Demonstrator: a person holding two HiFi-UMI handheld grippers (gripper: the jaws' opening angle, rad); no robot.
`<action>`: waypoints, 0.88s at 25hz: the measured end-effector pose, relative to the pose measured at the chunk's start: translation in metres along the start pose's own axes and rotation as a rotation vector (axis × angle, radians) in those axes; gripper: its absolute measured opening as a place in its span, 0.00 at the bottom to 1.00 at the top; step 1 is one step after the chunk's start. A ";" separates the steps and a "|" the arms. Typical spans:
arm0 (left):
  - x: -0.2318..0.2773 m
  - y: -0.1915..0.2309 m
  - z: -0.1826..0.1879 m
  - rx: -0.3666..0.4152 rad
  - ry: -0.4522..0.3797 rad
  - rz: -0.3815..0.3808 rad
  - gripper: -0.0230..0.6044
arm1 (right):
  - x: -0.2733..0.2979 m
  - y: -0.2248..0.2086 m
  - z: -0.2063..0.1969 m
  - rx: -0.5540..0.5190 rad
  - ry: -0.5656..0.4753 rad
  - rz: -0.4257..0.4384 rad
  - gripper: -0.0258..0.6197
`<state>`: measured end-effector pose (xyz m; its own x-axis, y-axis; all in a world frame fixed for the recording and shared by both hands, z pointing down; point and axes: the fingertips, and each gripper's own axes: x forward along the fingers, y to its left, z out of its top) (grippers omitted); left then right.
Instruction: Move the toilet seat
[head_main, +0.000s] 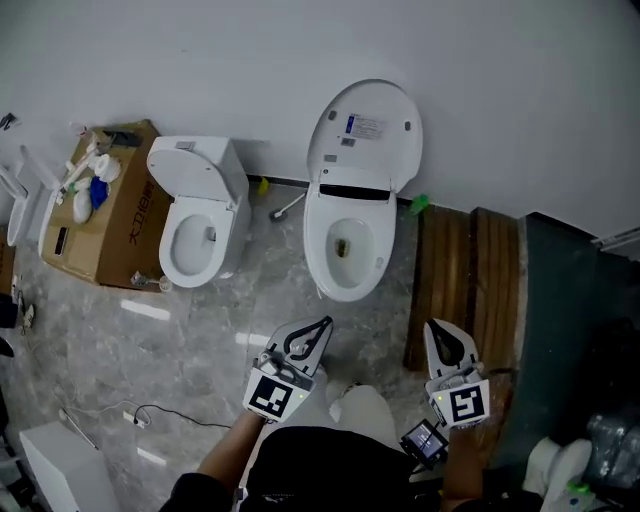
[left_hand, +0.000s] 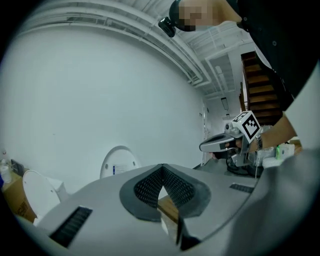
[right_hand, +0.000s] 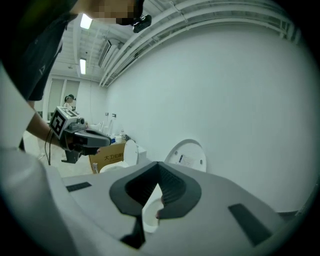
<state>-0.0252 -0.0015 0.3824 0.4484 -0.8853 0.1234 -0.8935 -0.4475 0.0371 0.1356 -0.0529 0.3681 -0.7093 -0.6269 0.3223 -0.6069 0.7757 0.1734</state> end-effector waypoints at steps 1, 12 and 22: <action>0.009 0.002 -0.005 0.031 0.013 -0.009 0.05 | 0.007 -0.001 -0.006 -0.013 0.015 0.013 0.06; 0.080 0.028 -0.093 0.028 0.182 0.043 0.05 | 0.085 -0.005 -0.106 -0.068 0.160 0.232 0.06; 0.126 0.021 -0.232 0.288 0.430 -0.020 0.05 | 0.158 0.004 -0.233 -0.250 0.297 0.285 0.06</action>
<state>0.0073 -0.0931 0.6286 0.3616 -0.7708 0.5245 -0.8150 -0.5345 -0.2236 0.1045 -0.1320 0.6369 -0.6798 -0.3670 0.6349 -0.2722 0.9302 0.2463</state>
